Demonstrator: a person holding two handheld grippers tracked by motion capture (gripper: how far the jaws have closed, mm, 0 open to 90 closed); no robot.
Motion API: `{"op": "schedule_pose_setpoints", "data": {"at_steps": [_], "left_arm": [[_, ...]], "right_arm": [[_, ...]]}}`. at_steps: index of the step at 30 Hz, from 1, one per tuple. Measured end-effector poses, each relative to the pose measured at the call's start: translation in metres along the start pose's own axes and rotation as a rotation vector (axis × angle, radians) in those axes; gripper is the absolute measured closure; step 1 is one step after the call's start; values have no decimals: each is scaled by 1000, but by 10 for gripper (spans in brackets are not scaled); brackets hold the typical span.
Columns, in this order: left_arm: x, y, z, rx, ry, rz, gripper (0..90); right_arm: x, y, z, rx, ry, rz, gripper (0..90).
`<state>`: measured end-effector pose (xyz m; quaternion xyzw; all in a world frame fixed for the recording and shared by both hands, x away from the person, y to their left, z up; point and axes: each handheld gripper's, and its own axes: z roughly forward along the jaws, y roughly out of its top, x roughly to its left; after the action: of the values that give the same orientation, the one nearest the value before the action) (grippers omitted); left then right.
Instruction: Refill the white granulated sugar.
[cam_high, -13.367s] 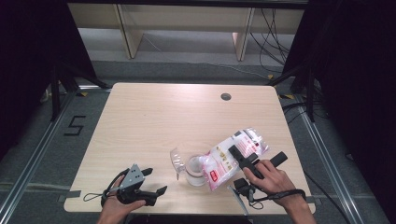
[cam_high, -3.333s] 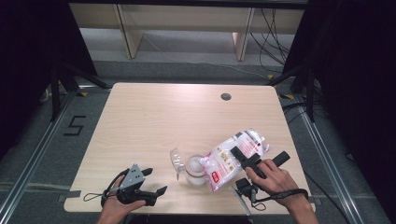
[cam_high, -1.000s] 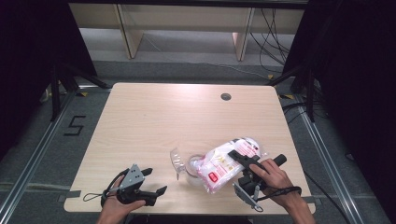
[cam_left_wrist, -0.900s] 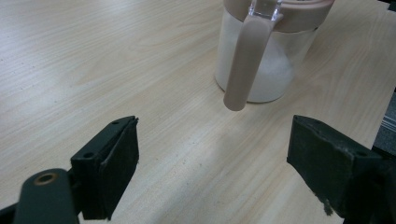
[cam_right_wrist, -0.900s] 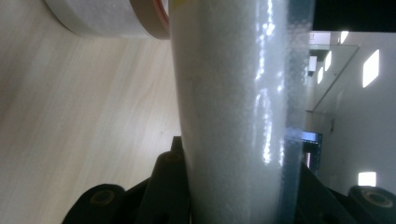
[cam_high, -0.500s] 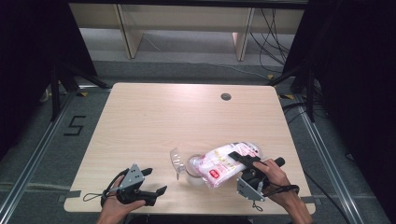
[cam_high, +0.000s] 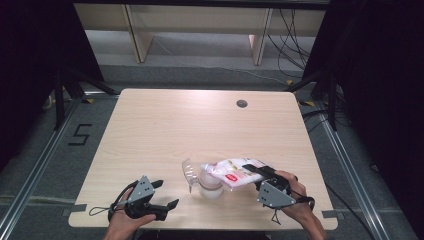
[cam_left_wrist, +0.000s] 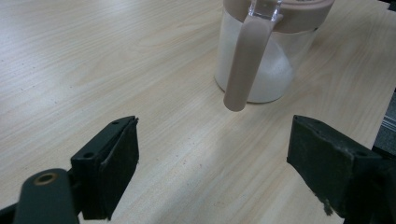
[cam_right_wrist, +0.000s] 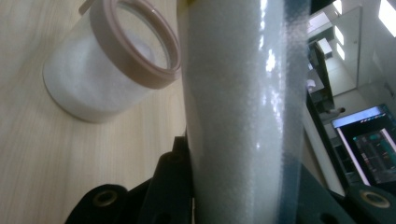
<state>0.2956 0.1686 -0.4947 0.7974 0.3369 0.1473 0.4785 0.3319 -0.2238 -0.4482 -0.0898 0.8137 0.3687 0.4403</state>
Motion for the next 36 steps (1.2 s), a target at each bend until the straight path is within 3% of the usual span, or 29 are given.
{"op": "schedule_pose_setpoints", "data": {"at_steps": [1,4,6,7,10,11,12,13,15,18,21,25,26,27,30,31,33,35,36], "left_arm": [[0,0,0,-3,0,-2,162],[-1,0,0,-4,0,-4,162],[1,0,0,2,-4,5,162],[1,0,0,2,-3,5,162],[1,0,0,2,-2,6,162],[1,0,0,4,1,6,162],[1,0,0,6,4,8,162],[1,0,0,6,3,18,162],[3,1,0,4,-1,35,162],[4,0,0,-2,1,28,162],[2,0,1,-4,-2,24,162],[0,0,2,-6,-1,0,162],[0,0,2,-6,-1,0,162],[0,0,1,-3,1,3,162],[1,0,1,-3,2,7,162],[2,0,2,-5,-1,29,162],[1,0,2,-5,-1,18,162],[0,0,1,-4,0,3,162],[1,0,1,-2,4,4,162]], "right_arm": [[2,-4,-1,-9,6,116,787],[-1,-9,1,-45,-2,132,788],[-1,-12,-1,-54,-17,203,788],[-3,-14,0,-64,-24,210,789],[-2,-22,3,-114,-16,337,790],[-2,-27,6,-136,-21,403,791],[-2,-27,6,-136,-21,403,791],[-1,-31,9,-148,-23,453,792],[-1,-32,11,-157,-19,460,793],[1,-38,19,-176,-15,540,795],[2,-44,25,-183,-20,587,795],[1,-49,28,-175,-36,612,796],[-2,-52,30,-183,-50,581,797],[-1,-54,31,-179,-47,622,797],[-2,-57,33,-181,-57,645,797],[-2,-59,34,-176,-52,659,797],[-2,-63,37,-171,-60,690,797],[-3,-66,39,-169,-64,687,797],[-3,-67,39,-173,-54,723,797]]}}
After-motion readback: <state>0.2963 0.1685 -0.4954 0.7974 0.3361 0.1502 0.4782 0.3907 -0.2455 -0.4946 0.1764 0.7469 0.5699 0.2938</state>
